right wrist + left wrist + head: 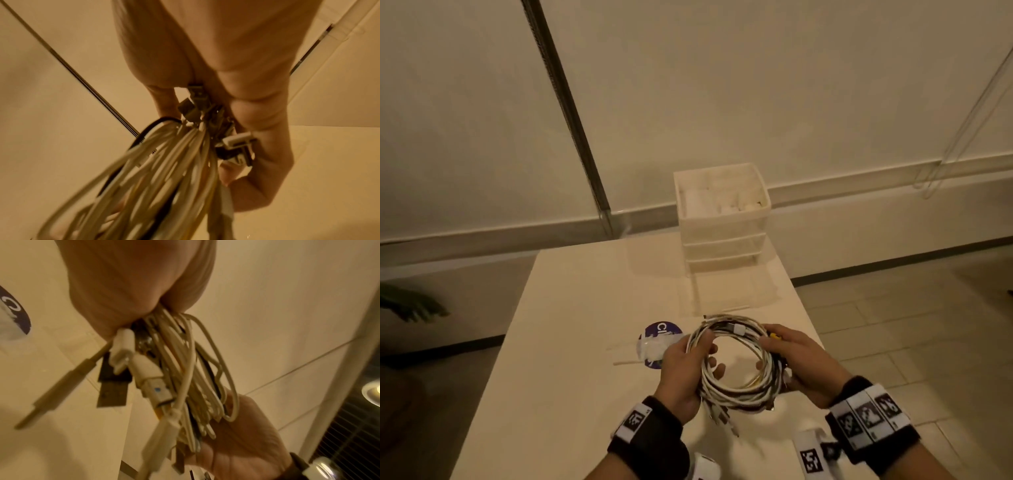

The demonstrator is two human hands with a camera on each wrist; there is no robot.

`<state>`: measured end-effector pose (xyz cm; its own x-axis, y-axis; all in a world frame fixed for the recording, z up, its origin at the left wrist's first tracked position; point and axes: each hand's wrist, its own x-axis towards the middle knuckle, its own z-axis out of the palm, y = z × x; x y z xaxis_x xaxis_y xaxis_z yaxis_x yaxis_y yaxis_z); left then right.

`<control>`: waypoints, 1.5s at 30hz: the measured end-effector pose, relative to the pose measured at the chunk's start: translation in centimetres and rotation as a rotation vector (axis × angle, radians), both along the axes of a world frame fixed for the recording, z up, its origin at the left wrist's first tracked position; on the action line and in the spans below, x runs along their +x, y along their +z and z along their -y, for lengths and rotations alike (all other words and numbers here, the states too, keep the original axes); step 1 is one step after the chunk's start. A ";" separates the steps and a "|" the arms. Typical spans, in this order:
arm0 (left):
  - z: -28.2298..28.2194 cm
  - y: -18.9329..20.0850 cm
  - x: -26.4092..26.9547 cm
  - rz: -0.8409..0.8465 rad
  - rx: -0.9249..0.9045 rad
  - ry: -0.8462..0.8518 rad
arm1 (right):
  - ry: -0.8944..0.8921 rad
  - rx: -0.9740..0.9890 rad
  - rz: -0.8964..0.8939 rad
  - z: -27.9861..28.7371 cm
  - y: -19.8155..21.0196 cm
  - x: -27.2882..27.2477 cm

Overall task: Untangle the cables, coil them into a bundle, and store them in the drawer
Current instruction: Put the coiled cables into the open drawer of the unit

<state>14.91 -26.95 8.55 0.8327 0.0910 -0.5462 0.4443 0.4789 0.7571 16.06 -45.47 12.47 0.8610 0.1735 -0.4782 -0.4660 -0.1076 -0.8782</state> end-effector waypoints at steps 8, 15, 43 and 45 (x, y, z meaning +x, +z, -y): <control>2.8 -1.3 12.8 -0.104 0.010 -0.106 | 0.079 -0.096 -0.022 3.0 -2.6 14.6; 1.7 -4.5 21.0 -0.266 0.181 -0.320 | 0.222 -0.275 -0.173 2.1 -7.1 24.5; 0.2 -11.3 23.1 0.411 1.173 -0.413 | 0.190 -0.700 0.515 0.7 -15.2 26.4; -0.9 -10.9 21.1 0.488 1.245 -0.563 | 0.202 -0.725 0.622 2.1 -14.7 25.7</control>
<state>36.05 -26.08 -2.37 0.9938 -0.1101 -0.0159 -0.0709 -0.7369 0.6722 41.73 -47.60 -2.24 0.9821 0.1884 0.0026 0.1448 -0.7459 -0.6501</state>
